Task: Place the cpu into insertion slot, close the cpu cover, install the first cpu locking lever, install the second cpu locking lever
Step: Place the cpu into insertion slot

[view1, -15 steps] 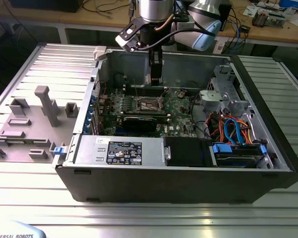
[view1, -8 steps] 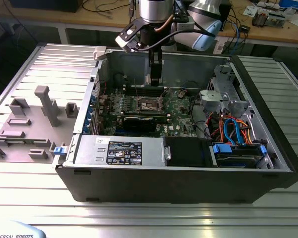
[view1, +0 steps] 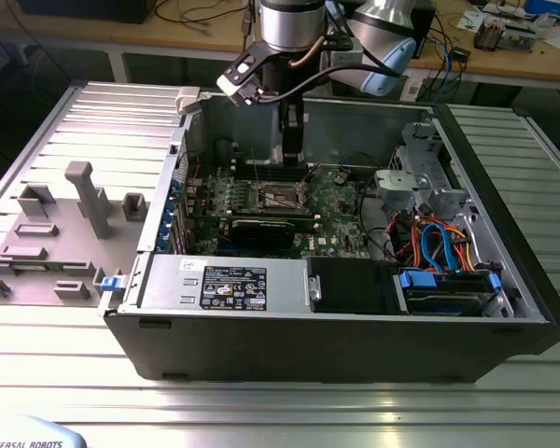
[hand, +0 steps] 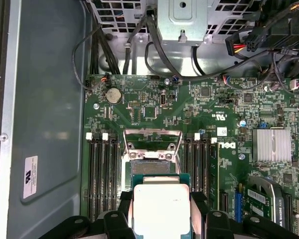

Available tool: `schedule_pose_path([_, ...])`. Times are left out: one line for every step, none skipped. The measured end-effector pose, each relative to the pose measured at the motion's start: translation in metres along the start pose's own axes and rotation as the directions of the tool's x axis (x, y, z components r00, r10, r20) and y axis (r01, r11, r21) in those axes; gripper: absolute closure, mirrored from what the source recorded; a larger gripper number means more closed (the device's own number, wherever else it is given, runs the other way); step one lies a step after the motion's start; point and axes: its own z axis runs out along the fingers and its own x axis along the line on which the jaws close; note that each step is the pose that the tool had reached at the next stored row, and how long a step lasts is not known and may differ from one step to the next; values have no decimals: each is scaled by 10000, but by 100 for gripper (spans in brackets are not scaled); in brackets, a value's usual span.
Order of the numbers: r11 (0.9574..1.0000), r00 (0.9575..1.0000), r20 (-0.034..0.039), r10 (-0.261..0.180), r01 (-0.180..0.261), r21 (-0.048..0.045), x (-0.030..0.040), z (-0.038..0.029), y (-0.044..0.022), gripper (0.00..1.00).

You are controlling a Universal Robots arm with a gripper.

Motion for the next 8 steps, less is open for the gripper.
schedule_pose_path([10000,10000,1,1,-1,1,0,10,-2,46])
schedule_pose_path([10000,10000,0,3,-3,0,0,22,-4,46])
schedule_pose_path([10000,10000,0,5,-5,-1,1,33,-7,46])
schedule_pose_path([10000,10000,0,7,-7,0,1,44,-9,46])
schedule_pose_path([10000,10000,1,8,-8,0,1,53,-11,46])
schedule_pose_path([10000,10000,1,10,-10,1,1,63,-12,46])
schedule_pose_path([10000,10000,1,16,-16,1,1,77,-14,46])
schedule_pose_path([10000,10000,2,20,-20,1,1,87,-16,46])
